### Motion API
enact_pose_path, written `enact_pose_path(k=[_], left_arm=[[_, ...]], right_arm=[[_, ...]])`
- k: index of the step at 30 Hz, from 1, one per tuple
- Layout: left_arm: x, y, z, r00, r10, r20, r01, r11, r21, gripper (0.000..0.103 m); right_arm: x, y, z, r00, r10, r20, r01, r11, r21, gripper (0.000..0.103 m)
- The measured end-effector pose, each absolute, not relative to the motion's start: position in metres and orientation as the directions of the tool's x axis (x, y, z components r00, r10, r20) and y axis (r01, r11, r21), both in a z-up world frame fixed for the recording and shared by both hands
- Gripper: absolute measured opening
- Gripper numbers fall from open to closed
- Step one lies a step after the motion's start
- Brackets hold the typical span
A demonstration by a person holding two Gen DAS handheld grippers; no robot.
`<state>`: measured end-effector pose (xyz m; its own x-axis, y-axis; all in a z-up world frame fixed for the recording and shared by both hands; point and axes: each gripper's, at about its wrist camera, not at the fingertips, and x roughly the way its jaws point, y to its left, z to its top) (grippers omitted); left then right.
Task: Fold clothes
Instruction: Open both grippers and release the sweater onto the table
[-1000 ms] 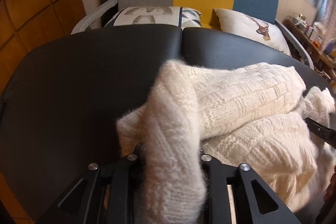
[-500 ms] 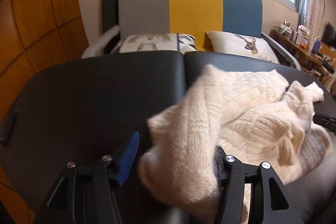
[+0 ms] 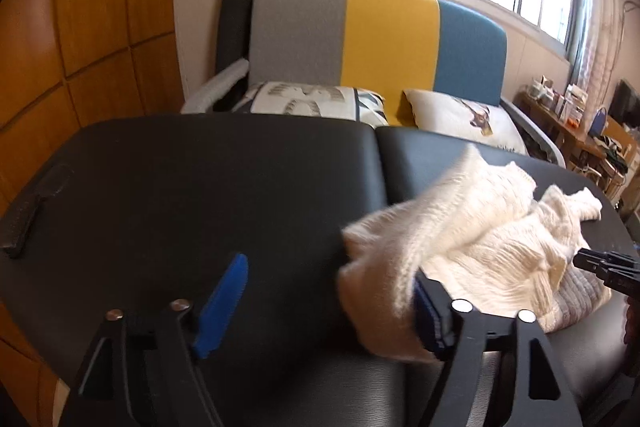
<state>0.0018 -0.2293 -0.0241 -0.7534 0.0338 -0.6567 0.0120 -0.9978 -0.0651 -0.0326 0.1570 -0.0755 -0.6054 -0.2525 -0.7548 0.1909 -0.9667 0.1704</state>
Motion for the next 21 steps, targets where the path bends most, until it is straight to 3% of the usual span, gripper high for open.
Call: enact_pose_path(k=[5,8,13,21], left_arm=[[0.019,-0.221,-0.019,-0.795,-0.045,-0.604,-0.002,-0.997,0.076,0.082],[0.024,-0.207,-0.021,-0.815,-0.078,-0.574,-0.038,-0.982,0.187,0.093],[0.011,-0.233,-0.026,-0.771,-0.024,-0.636,-0.041,-0.995,0.087,0.094],[-0.006,-0.293,-0.031,-0.688,0.177,-0.704,0.001,-0.970,-0.245,0.094]], right_arm=[[-0.033,0.160,-0.076,-0.602,-0.251,-0.758,0.197,-0.967,0.165,0.025],[-0.034,0.159,-0.077,-0.597,-0.263,-0.758,0.205,-0.964,0.173,0.025],[-0.034,0.157,-0.078,-0.594,-0.264,-0.760,0.221,-0.962,0.162,0.025],[-0.033,0.171,-0.079,-0.602,-0.262,-0.755,0.208,-0.963,0.169,0.025]])
